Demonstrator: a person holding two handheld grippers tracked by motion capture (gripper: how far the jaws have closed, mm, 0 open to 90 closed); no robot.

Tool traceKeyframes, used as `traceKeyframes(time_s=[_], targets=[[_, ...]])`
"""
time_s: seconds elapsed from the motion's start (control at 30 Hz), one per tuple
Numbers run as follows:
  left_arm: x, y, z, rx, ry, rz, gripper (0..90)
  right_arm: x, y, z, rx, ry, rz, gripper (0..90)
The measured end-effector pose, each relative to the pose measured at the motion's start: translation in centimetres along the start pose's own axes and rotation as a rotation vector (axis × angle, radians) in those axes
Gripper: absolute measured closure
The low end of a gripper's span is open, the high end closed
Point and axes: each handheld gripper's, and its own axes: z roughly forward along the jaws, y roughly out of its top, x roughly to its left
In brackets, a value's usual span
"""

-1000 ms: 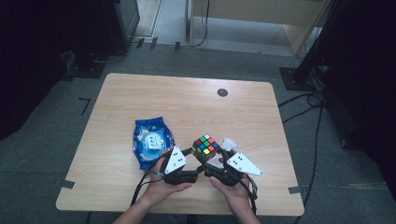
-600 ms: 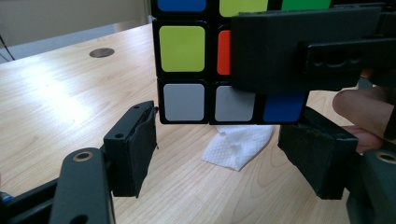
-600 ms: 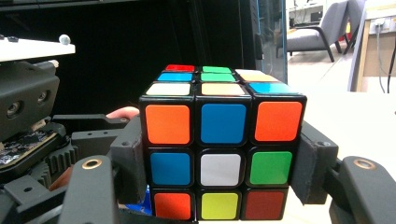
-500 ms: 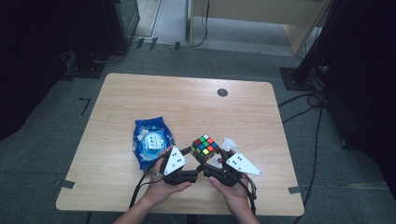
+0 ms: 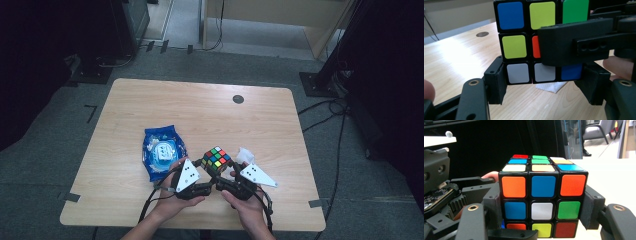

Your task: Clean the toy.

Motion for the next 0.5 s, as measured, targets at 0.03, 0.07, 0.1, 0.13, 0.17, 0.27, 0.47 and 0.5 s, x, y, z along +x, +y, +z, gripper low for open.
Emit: traceKeyframes(time_s=[0.03, 0.07, 0.1, 0.13, 0.17, 0.27, 0.47, 0.5], targets=[[0.04, -0.03, -0.02, 0.001, 0.0, 0.006, 33.0, -0.08, 0.01, 0.03, 0.007, 0.004, 0.006, 34.8], [0.09, -0.08, -0.05, 0.001, -0.001, 0.015, 33.1, -0.12, 0.02, 0.04, 0.011, 0.007, 0.013, 34.7], [0.16, -0.12, -0.1, 0.001, -0.004, 0.023, 33.2, -0.18, 0.04, 0.05, 0.019, 0.013, 0.024, 34.6], [0.21, -0.15, -0.15, 0.001, -0.006, 0.028, 33.8, -0.26, 0.08, 0.02, 0.029, 0.017, 0.037, 34.4], [0.24, -0.17, -0.19, 0.001, -0.008, 0.032, 33.8, -0.31, 0.12, 0.04, 0.033, 0.023, 0.042, 34.1], [0.32, -0.26, -0.28, 0.001, -0.024, 0.043, 34.0, -0.35, 0.26, 0.02, 0.041, 0.036, 0.05, 33.0], [-0.02, -0.4, -0.21, 0.003, -0.021, 0.074, 34.0, -0.61, 0.48, -0.17, 0.037, 0.037, 0.074, 33.7], [-0.09, -0.37, -0.18, 0.002, -0.017, 0.071, 34.0, -0.6, 0.46, -0.21, 0.031, 0.037, 0.073, 34.1]])
